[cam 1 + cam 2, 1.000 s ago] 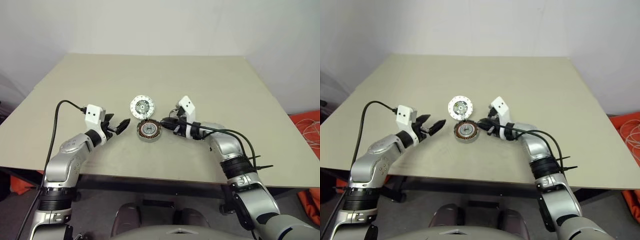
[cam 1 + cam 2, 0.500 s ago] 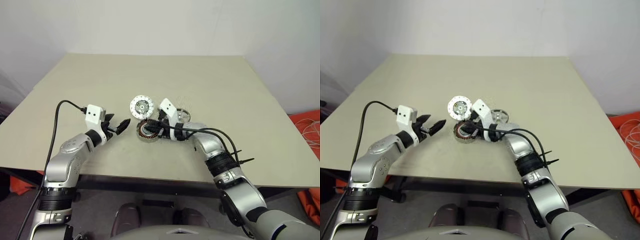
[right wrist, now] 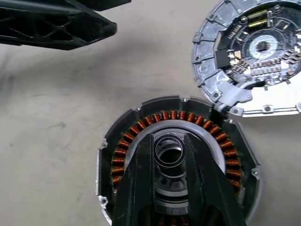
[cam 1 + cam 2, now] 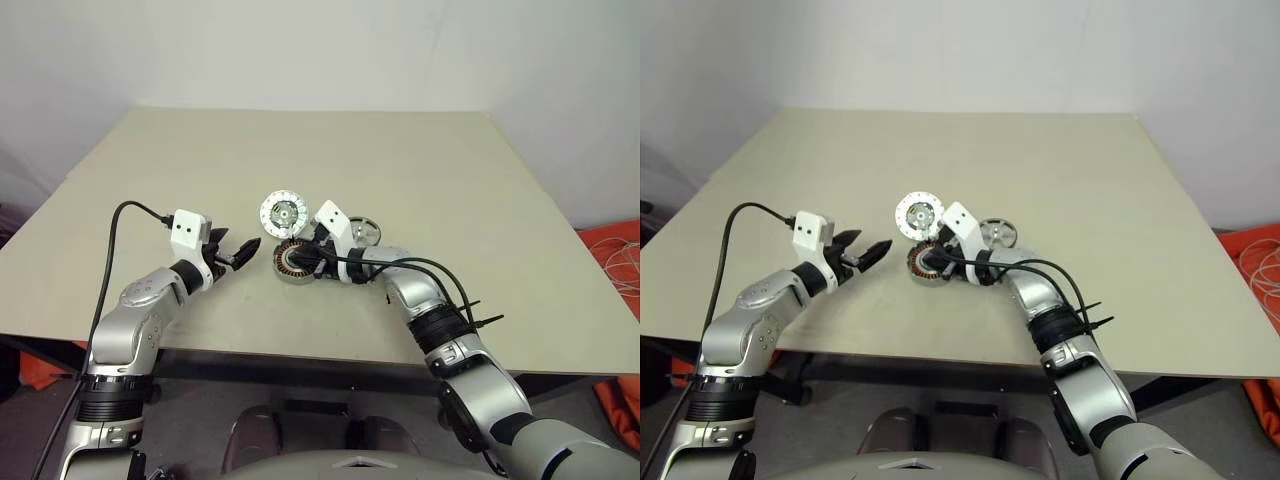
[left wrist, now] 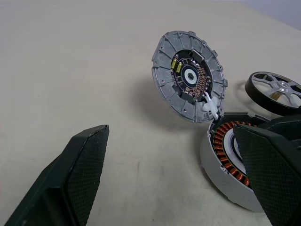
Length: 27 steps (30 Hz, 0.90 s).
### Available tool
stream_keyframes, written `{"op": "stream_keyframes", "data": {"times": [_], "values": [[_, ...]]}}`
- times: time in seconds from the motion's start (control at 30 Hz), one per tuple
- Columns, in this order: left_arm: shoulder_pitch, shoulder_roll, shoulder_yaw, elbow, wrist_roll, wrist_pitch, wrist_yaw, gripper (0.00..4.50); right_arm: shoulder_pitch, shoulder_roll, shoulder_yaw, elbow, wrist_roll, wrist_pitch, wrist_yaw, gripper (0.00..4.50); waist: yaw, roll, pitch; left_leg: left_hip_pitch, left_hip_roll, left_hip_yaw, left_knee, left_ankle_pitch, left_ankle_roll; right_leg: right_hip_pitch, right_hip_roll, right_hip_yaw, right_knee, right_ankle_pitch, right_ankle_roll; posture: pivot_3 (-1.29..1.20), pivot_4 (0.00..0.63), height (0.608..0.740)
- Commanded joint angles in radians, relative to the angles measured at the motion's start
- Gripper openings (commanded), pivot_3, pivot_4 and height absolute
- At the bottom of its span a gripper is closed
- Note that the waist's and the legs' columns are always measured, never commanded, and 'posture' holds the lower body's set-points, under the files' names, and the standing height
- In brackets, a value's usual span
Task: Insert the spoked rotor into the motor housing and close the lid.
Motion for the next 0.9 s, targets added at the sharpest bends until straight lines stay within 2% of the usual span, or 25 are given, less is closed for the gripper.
{"op": "stream_keyframes", "data": {"times": [0.03, 0.9], "values": [[-0.008, 0.009, 0.014, -0.037, 0.0, -0.015, -0.001, 4.5, -0.021, -0.008, -0.013, -0.004, -0.005, -0.016, 0.001, 0.57, 0.0, 0.0, 0.0, 0.0, 0.0, 0.0, 0.0, 0.0, 0.0, 0.0, 0.0, 0.0, 0.0, 0.0, 0.0, 0.0, 0.0, 0.74], [-0.016, 0.009, 0.02, -0.012, 0.011, -0.026, -0.002, 4.5, -0.01, -0.017, 0.007, -0.052, -0.007, -0.004, 0.013, 0.57, 0.0, 0.0, 0.0, 0.0, 0.0, 0.0, 0.0, 0.0, 0.0, 0.0, 0.0, 0.0, 0.0, 0.0, 0.0, 0.0, 0.0, 0.74]]}}
